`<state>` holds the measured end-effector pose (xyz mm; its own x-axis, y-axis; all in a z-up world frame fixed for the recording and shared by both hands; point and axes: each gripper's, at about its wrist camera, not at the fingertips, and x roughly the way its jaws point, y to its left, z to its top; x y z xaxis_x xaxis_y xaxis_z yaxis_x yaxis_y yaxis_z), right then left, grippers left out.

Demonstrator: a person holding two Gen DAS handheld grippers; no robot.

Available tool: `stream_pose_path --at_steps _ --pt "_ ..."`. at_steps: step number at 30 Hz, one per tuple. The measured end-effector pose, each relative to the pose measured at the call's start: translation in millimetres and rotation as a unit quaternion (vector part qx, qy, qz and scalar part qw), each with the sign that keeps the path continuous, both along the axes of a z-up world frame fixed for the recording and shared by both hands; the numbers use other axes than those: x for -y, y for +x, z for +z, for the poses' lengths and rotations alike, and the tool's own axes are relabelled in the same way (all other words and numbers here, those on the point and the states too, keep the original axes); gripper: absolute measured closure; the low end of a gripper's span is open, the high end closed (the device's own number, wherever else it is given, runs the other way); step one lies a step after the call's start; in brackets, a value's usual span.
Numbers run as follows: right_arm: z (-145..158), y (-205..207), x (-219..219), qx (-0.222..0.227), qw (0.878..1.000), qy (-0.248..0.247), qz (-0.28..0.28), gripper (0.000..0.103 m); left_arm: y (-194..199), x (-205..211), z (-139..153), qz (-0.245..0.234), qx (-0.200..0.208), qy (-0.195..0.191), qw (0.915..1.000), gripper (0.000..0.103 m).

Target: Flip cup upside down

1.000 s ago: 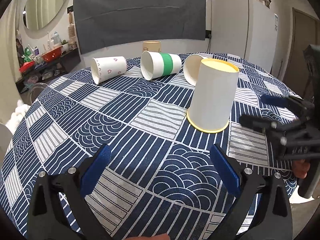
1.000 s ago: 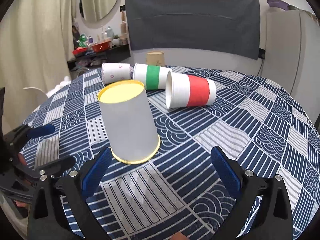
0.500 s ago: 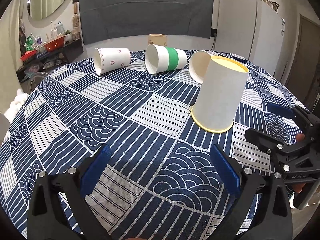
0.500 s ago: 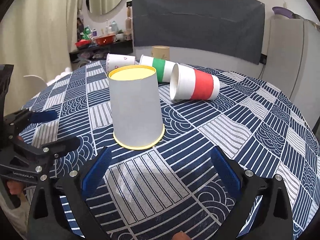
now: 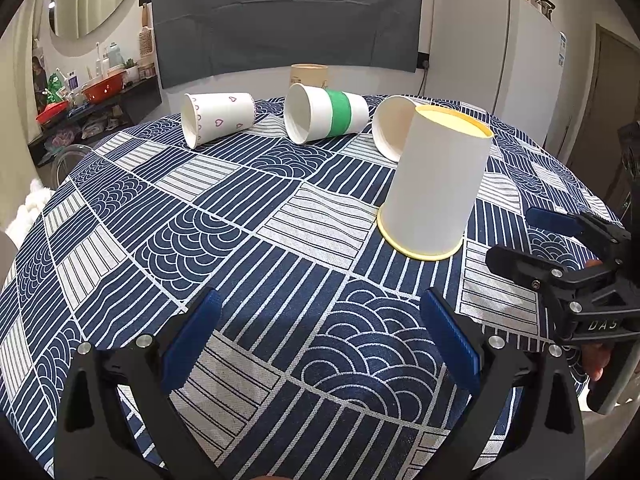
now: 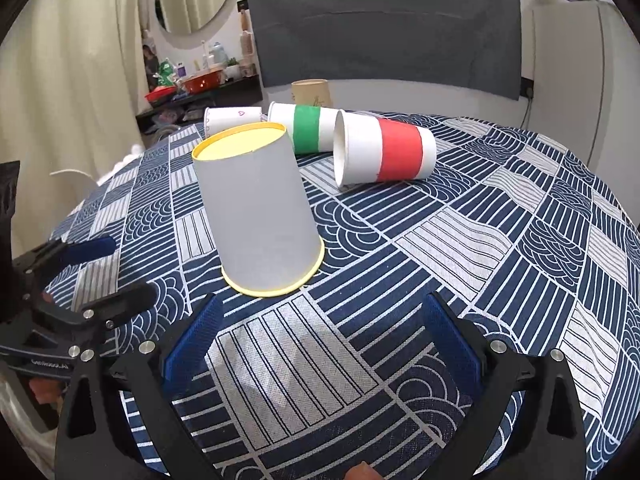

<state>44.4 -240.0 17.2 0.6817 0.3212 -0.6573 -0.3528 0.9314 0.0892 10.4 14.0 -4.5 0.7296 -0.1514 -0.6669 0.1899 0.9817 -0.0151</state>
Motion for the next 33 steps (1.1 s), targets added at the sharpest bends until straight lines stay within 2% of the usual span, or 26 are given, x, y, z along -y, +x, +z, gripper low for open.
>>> stream_pose_path --at_steps 33 --pt "-2.3 1.1 -2.8 -0.008 1.0 -0.006 0.007 0.008 0.9 2.2 -1.5 -0.002 -0.002 0.006 1.0 0.006"
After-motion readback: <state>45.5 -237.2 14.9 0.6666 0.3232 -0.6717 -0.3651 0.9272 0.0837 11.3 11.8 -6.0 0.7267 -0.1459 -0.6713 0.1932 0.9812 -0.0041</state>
